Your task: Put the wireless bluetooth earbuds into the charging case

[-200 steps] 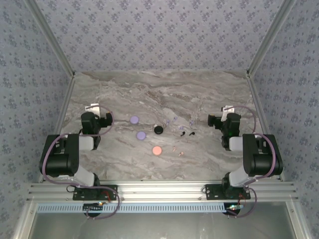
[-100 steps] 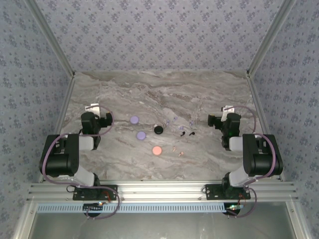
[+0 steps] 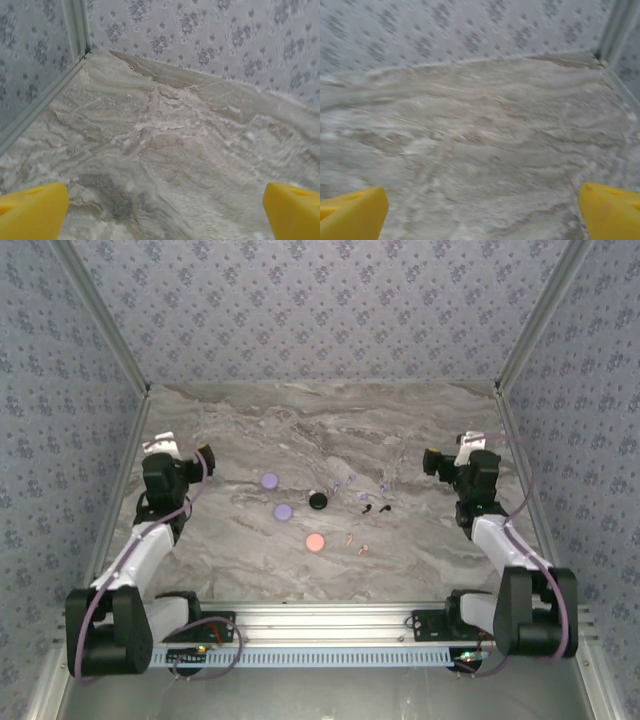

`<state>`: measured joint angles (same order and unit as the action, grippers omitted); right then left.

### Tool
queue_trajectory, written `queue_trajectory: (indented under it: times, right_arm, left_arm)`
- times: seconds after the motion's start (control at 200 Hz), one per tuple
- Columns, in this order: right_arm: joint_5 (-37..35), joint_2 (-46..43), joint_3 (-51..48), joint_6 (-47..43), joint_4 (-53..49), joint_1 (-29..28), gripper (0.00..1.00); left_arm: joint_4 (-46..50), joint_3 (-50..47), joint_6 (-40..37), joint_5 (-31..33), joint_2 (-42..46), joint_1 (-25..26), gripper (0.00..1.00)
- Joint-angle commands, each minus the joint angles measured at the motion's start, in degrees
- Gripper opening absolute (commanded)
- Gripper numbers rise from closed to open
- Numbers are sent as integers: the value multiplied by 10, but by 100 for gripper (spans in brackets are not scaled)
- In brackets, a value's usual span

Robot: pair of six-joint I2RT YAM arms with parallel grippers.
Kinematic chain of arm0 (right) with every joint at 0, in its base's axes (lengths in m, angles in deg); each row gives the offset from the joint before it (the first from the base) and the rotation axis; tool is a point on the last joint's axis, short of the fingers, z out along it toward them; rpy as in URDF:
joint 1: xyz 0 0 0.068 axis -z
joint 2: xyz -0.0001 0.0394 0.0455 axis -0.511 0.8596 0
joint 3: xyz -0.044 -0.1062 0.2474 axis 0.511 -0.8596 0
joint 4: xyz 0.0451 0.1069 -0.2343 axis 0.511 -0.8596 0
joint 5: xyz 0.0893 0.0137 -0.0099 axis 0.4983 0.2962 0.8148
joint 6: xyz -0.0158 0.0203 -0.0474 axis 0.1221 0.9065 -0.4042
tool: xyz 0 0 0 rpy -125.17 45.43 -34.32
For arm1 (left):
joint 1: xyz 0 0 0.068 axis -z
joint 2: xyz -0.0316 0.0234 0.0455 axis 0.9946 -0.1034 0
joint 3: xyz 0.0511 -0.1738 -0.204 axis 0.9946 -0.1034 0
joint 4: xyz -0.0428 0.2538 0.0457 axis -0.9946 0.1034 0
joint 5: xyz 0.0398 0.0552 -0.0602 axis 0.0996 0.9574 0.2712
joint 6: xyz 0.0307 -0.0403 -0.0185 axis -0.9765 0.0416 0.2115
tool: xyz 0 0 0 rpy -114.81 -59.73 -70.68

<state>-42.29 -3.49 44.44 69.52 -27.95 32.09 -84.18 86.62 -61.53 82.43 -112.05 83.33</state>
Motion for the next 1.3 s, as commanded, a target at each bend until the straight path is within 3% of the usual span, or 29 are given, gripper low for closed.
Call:
queue_trajectory:
  times: [0.0, 0.155, 0.355, 0.48, 0.6, 0.835, 1.294]
  right_arm:
    - [65, -23, 55, 35, -180, -53, 100]
    - [56, -14, 104, 46, -288, -196, 100]
    - [59, 68, 181, 10, -380, -368, 100]
    - [45, 137, 245, -8, -456, -439, 100]
    - [13, 197, 303, 37, -510, -496, 100]
    - [-48, 323, 402, 129, -582, -580, 97]
    - [-71, 429, 456, 158, -612, -605, 94]
  left_arm:
    - [199, 34, 170, -29, 15, 0, 99]
    - [190, 9, 261, -95, 23, 16, 99]
    - [173, 12, 298, -99, 11, 38, 99]
    - [173, 19, 304, -100, -6, 46, 99]
    - [171, 19, 305, -100, -12, 49, 99]
    - [175, 23, 299, -93, -15, 51, 99]
    - [199, 51, 285, -92, -30, 51, 99]
